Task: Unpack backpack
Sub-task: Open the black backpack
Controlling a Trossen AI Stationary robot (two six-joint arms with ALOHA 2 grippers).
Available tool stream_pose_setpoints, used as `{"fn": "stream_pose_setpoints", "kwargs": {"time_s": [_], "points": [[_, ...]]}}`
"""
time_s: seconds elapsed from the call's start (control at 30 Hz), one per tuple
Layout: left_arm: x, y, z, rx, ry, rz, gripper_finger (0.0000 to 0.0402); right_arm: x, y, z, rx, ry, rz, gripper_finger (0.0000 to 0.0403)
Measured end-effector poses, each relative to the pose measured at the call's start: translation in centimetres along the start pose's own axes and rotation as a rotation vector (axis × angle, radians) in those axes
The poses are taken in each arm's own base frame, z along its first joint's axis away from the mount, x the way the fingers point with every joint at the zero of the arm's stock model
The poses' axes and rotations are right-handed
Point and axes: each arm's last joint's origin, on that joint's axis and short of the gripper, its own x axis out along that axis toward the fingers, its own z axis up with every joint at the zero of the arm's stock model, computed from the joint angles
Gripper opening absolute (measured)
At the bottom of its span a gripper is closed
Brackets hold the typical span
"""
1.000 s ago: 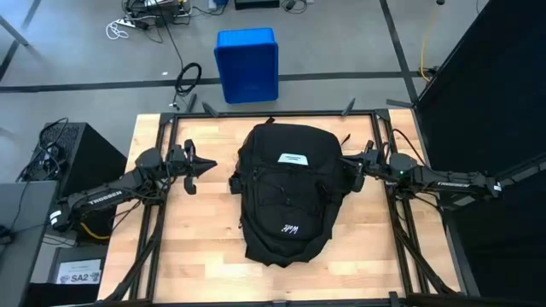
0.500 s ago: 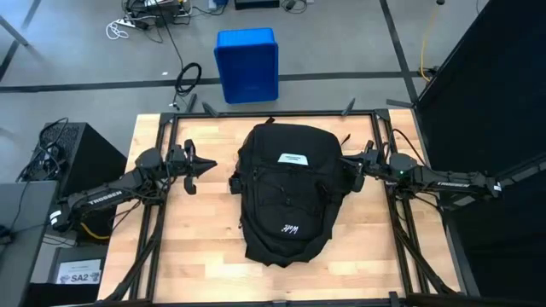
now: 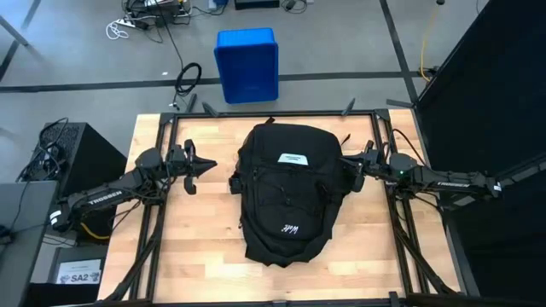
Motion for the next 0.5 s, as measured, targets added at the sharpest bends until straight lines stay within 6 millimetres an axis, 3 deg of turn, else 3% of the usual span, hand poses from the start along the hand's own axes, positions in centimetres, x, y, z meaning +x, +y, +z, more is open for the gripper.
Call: {"fn": "stream_pose_setpoints", "kwargs": {"time_s": [0.5], "points": [[0.0, 0.0, 0.0, 0.0, 0.0, 0.0, 0.0, 0.0, 0.0, 0.0, 0.0, 0.0, 0.0, 0.0007]]}}
